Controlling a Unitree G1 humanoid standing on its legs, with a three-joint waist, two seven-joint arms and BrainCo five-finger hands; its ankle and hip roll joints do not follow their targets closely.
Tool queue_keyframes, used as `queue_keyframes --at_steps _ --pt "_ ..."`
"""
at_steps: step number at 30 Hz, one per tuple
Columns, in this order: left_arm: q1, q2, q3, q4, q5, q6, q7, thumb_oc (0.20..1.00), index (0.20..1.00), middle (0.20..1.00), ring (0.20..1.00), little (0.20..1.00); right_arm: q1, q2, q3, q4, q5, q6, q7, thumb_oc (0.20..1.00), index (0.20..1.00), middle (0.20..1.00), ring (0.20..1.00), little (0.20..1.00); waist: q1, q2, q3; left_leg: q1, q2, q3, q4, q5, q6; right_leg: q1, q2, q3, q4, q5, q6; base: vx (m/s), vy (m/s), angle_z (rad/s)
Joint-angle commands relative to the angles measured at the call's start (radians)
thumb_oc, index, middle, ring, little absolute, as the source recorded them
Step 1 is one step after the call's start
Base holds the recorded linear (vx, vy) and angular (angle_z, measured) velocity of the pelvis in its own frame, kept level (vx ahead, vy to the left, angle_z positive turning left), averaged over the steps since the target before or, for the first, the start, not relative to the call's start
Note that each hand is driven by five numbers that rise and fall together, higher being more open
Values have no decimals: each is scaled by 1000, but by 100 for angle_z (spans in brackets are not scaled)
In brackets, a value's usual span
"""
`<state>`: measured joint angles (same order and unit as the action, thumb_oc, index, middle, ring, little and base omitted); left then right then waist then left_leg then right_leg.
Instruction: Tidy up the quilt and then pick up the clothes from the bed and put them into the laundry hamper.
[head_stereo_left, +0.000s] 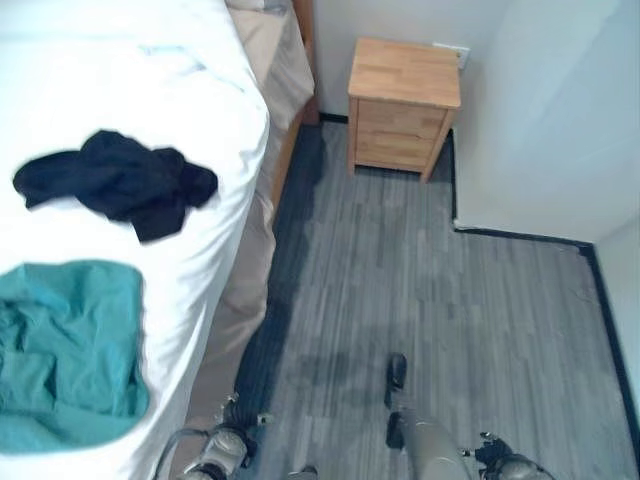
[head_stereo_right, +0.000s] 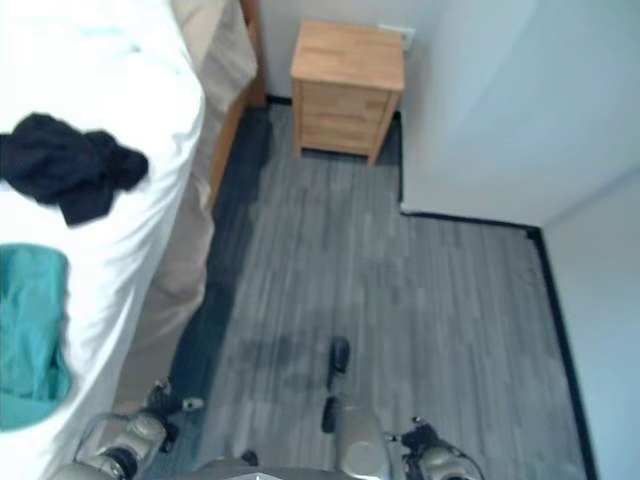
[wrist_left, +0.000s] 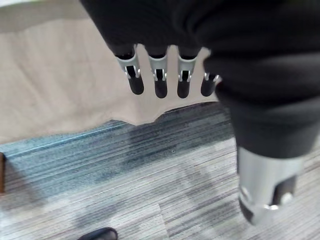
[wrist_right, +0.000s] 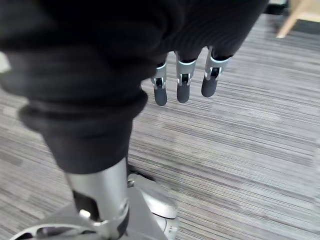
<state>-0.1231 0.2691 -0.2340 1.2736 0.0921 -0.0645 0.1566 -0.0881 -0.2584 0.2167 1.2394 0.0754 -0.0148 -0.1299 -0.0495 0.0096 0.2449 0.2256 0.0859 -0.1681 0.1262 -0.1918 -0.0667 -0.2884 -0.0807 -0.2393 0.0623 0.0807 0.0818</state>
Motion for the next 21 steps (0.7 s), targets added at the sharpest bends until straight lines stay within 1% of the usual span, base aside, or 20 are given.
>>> queue_keyframes --at_steps 1,2,3,4,5,6,7,8,9,10,11,12,13,14,15,16,18,19,20,21 --pt "13 31 18 -24 -18 2 16 1000 1000 1000 1000 1000 -2 -22 27 4 -40 -2 -9 1000 1000 1000 1000 1000 24 -66 54 -301 -45 66 496 182 -36 183 -47 18 -134 -36 5 374 -347 35" --pt "9 34 20 -33 -32 4 27 1000 1000 1000 1000 1000 -18 -35 35 3 -41 1 -17 1000 1000 1000 1000 1000 47 -87 72 -382 -50 101 577 191 -30 225 -56 12 -150 -54 -7 349 -278 8" --pt "8 31 18 -38 -37 4 28 1000 1000 1000 1000 1000 -27 -38 38 3 -42 4 -17 1000 1000 1000 1000 1000 62 -84 78 -430 -38 136 615 166 -23 244 -49 8 -150 -69 -11 526 -190 -30" --pt "12 25 14 -49 -37 -1 28 1000 1000 1000 1000 1000 -46 -39 59 0 -50 4 -17 1000 1000 1000 1000 1000 103 -81 80 -482 -55 189 520 121 -20 284 -44 13 -150 -102 -7 392 -67 -43" --pt "12 26 14 -49 -37 -1 28 1000 1000 1000 1000 1000 -46 -39 59 0 -50 4 -17 1000 1000 1000 1000 1000 102 -84 78 -484 -59 189 516 125 -20 281 -47 12 -150 -102 -7 459 -11 -44" --pt "15 23 17 -53 -38 -3 30 1000 1000 1000 1000 1000 -46 -40 66 -4 -55 1 -16 1000 1000 1000 1000 1000 114 -79 69 -480 -66 209 410 119 -12 295 -42 16 -150 -118 -2 509 55 -58" --pt "28 10 17 -60 -39 -6 27 1000 1000 1000 1000 1000 -47 -41 73 -2 -67 -2 -17 1000 1000 1000 1000 1000 131 -68 46 -467 -85 258 180 126 7 340 -22 11 -150 -156 3 509 55 -46" --pt "27 10 17 -60 -39 -6 27 1000 1000 1000 1000 1000 -47 -41 73 -2 -67 -2 -17 1000 1000 1000 1000 1000 130 -69 44 -468 -87 258 175 130 8 337 -24 11 -150 -155 3 651 35 -4" --pt "35 7 17 -54 -29 -2 23 1000 1000 1000 1000 1000 -44 -39 72 -1 -86 -5 -27 1000 1000 1000 1000 1000 132 -49 25 -448 -62 359 15 199 1 381 9 -26 -150 -206 5 297 -4 29" --pt "35 7 17 -54 -29 -2 23 1000 1000 1000 1000 1000 -44 -39 72 -1 -86 -5 -27 1000 1000 1000 1000 1000 132 -50 23 -449 -63 359 10 203 1 378 8 -26 -150 -205 5 466 -25 27" --pt "36 5 13 -52 -15 3 18 1000 1000 1000 1000 1000 -42 -36 65 6 -89 -2 -30 1000 1000 1000 1000 1000 126 -44 17 -438 -43 456 -21 219 2 412 22 -55 -150 -232 1 385 -22 18" --pt "40 5 13 -53 -8 8 15 1000 1000 1000 1000 1000 -41 -34 62 11 -92 3 -34 1000 1000 1000 1000 1000 121 -51 8 -425 -35 513 -23 205 0 447 25 -74 -150 -253 2 542 -5 28" --pt "47 5 16 -52 -1 14 10 1000 1000 1000 1000 1000 -40 -28 66 16 -102 9 -33 1000 1000 1000 1000 1000 127 -62 -7 -398 -44 538 -41 192 23 469 23 -96 -138 -246 8 651 82 72" --pt "61 13 25 -37 -3 18 7 1000 1000 1000 1000 1000 -30 -13 74 15 -120 7 -25 1000 1000 1000 1000 1000 137 -84 -21 -375 -77 497 -56 177 53 459 -5 -129 -13 -247 29 433 83 84" --pt "61 13 25 -37 -3 18 7 1000 1000 1000 1000 1000 -30 -13 74 15 -120 7 -25 1000 1000 1000 1000 1000 137 -84 -21 -375 -78 497 -56 178 53 458 -5 -130 -12 -248 29 415 84 83" --pt "57 18 26 -20 6 25 2 1000 1000 1000 1000 1000 -33 -4 70 18 -130 11 -21 1000 1000 1000 1000 1000 136 -94 -22 -349 -83 498 -69 159 65 434 -28 -154 91 -239 63 266 50 66" --pt "68 36 25 -3 28 34 -1 1000 1000 1000 1000 1000 -36 7 74 13 -143 17 -17 1000 1000 1000 1000 1000 125 -100 -13 -290 -100 488 -82 116 102 362 -106 -168 317 -153 134 380 136 99" --pt "67 42 23 1 30 37 -2 1000 1000 1000 1000 1000 -40 9 72 3 -137 12 -19 1000 1000 1000 1000 1000 108 -98 -7 -259 -108 475 -93 102 119 327 -134 -150 427 -86 153 446 133 112" --pt "68 53 30 1 25 40 2 1000 1000 1000 1000 1000 -44 17 62 -14 -122 13 -20 1000 1000 1000 1000 1000 90 -69 1 -210 -82 440 -131 114 128 229 -138 -108 560 -47 123 332 60 80" --pt "68 53 30 1 25 40 2 1000 1000 1000 1000 1000 -44 18 62 -14 -122 13 -20 1000 1000 1000 1000 1000 90 -71 1 -210 -84 440 -132 114 129 227 -140 -106 563 -49 123 425 -68 101"
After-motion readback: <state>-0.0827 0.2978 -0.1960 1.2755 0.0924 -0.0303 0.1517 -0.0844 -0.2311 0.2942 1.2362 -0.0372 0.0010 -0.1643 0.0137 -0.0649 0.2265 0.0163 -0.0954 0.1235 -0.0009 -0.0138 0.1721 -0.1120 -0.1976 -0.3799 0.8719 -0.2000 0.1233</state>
